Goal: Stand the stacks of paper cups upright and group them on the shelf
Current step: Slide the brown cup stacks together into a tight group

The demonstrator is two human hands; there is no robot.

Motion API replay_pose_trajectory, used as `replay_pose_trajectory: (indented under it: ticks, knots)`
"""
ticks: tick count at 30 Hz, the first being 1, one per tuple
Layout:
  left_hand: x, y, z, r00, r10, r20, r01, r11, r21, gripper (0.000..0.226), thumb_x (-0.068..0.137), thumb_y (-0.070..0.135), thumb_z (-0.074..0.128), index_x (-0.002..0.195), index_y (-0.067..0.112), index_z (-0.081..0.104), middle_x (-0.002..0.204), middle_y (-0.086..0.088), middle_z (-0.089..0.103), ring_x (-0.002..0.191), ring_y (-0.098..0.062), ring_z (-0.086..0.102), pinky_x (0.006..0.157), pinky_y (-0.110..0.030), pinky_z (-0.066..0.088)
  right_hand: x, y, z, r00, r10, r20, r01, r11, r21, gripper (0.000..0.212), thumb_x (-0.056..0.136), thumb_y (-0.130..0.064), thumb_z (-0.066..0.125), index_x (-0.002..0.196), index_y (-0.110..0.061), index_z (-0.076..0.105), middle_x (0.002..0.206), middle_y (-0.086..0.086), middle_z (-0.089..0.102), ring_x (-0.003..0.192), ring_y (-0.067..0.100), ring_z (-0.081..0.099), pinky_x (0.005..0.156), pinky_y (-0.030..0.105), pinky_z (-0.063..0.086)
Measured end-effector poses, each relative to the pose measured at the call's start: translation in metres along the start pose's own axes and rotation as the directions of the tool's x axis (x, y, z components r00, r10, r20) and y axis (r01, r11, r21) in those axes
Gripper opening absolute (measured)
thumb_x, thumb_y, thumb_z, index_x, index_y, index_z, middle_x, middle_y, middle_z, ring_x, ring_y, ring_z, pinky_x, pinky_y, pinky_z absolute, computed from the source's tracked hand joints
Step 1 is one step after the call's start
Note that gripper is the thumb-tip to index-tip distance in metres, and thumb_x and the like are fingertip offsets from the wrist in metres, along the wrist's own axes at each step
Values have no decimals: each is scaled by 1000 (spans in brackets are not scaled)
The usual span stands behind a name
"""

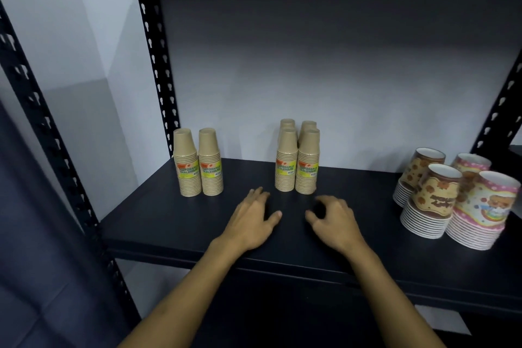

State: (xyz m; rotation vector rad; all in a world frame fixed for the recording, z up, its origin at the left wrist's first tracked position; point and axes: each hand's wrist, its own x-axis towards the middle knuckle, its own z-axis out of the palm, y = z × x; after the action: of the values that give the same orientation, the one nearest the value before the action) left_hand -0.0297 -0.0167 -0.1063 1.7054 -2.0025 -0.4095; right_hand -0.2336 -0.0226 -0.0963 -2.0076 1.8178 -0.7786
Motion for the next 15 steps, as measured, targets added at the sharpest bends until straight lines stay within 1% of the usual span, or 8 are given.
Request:
replay_pose_trajectory:
  ticks: [1, 2, 4, 9, 15]
  knots:
    - [-3, -1, 1, 1000, 21, 24, -23, 995, 97, 67, 102, 50, 42, 156, 12, 28, 166, -8, 20, 154, -23, 12, 124, -37, 13, -6, 1, 2, 999, -50, 21, 52, 994, -97, 54, 94, -41, 57, 139, -12, 52, 146, 7, 50, 136, 25, 42, 110, 38, 32]
    - [-6, -2, 1, 999, 29, 42, -35, 987, 156, 67, 103, 51, 39, 156, 13, 27, 166, -8, 18, 154, -23, 10, 123, -37, 9, -10, 1, 4, 995, -89, 39, 94, 980, -176, 55, 96, -46, 53, 142, -15, 51, 150, 6, 46, 140, 24, 38, 112, 39, 29]
    - [-10, -1, 2, 998, 28, 63, -40, 979, 199, 68, 103, 53, 34, 157, 14, 24, 167, -6, 16, 155, -21, 8, 123, -36, 6, -14, 0, 5, 992, -116, 45, 124, 961, -249, 56, 97, -50, 47, 143, -17, 49, 154, 5, 41, 142, 23, 34, 114, 40, 26]
    - [-12, 0, 2, 998, 16, 64, -30, 975, 221, 67, 103, 53, 32, 158, 16, 22, 167, -3, 15, 155, -18, 7, 124, -35, 5, -15, -3, 3, 990, -136, 35, 141, 948, -284, 53, 97, -51, 45, 138, -18, 52, 149, 4, 47, 137, 23, 38, 110, 40, 29]
    - [-19, 6, 2, 1000, -3, 13, 0, 976, 217, 64, 103, 51, 34, 156, 15, 29, 165, -4, 24, 154, -19, 14, 124, -36, 10, -18, -5, 0, 990, -135, 49, 144, 948, -285, 53, 97, -52, 44, 137, -19, 53, 146, 2, 49, 134, 22, 41, 108, 40, 31]
